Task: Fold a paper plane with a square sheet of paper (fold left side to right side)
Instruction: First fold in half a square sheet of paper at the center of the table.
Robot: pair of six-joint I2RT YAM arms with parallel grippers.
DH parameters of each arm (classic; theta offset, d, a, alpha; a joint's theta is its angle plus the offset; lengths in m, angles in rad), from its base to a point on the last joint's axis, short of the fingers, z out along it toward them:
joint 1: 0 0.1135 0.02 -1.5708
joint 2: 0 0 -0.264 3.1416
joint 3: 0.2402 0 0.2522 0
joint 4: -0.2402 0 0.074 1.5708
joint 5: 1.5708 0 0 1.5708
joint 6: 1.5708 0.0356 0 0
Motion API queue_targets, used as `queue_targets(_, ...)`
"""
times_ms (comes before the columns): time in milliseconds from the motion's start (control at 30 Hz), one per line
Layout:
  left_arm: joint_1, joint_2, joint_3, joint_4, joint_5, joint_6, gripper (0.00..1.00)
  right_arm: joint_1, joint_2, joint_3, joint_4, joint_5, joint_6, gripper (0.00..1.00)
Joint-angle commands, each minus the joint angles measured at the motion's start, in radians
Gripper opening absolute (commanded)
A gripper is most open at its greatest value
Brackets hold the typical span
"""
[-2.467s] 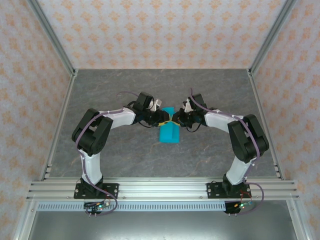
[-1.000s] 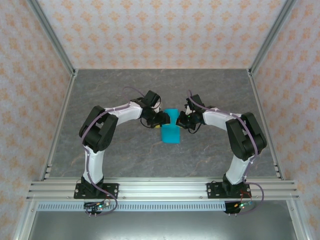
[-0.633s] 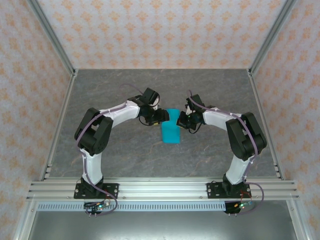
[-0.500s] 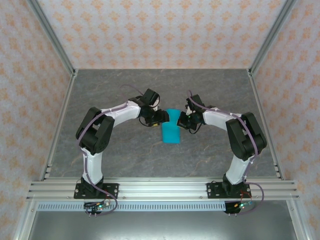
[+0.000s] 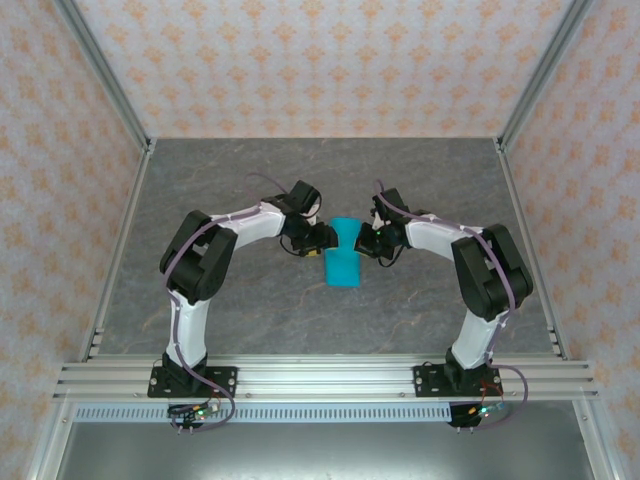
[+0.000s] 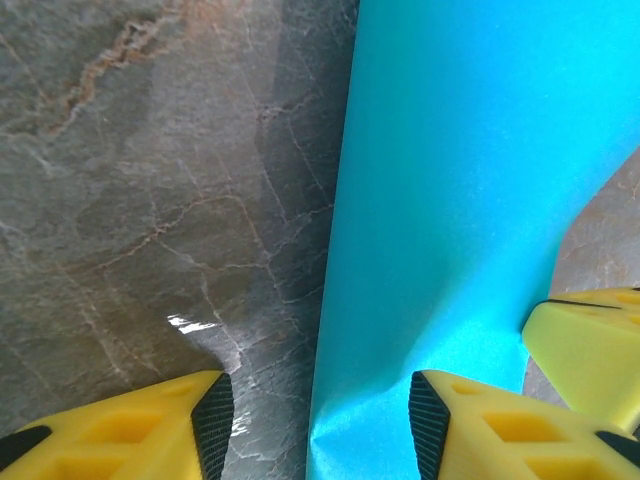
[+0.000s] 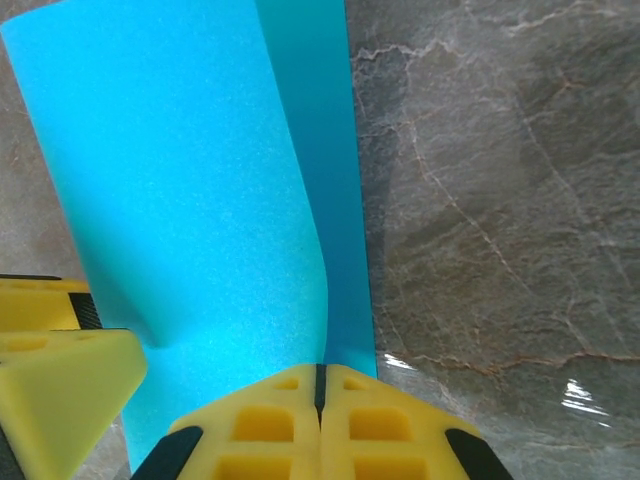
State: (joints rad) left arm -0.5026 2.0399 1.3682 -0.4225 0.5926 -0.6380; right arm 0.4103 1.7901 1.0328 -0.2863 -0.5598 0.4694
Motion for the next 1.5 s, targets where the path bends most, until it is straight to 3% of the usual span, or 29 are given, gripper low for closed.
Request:
queue_targets(0, -0.019, 0.045, 0.046, -0.042, -0.013, 0.003, 0.51, 0.003, 0.015, 0.035, -0.029, 0.035, -0.017, 0.07)
queue_targets(200, -0.03, 0.08, 0.082, -0.118, -0.059, 0.005, 0.47, 0.003, -0.004, 0.046, -0.044, 0.05, -0.024, 0.14)
queue_targets(300, -0.036, 0.089, 0.089, -0.129, -0.066, 0.0, 0.47, 0.003, -0.034, 0.052, -0.069, 0.086, -0.037, 0.24)
queue_targets(567, -0.042, 0.101, 0.104, -0.147, -0.073, 0.003, 0.48, 0.004, -0.142, 0.023, -0.123, 0.243, -0.043, 0.33)
queue_targets(800, -0.047, 0.114, 0.117, -0.165, -0.08, 0.004, 0.48, 0.001, -0.23, -0.016, -0.132, 0.337, -0.035, 0.37)
queue_targets(1467, -0.068, 0.172, 0.178, -0.267, -0.131, 0.024, 0.48, 0.002, -0.286, -0.053, -0.128, 0.34, -0.028, 0.39)
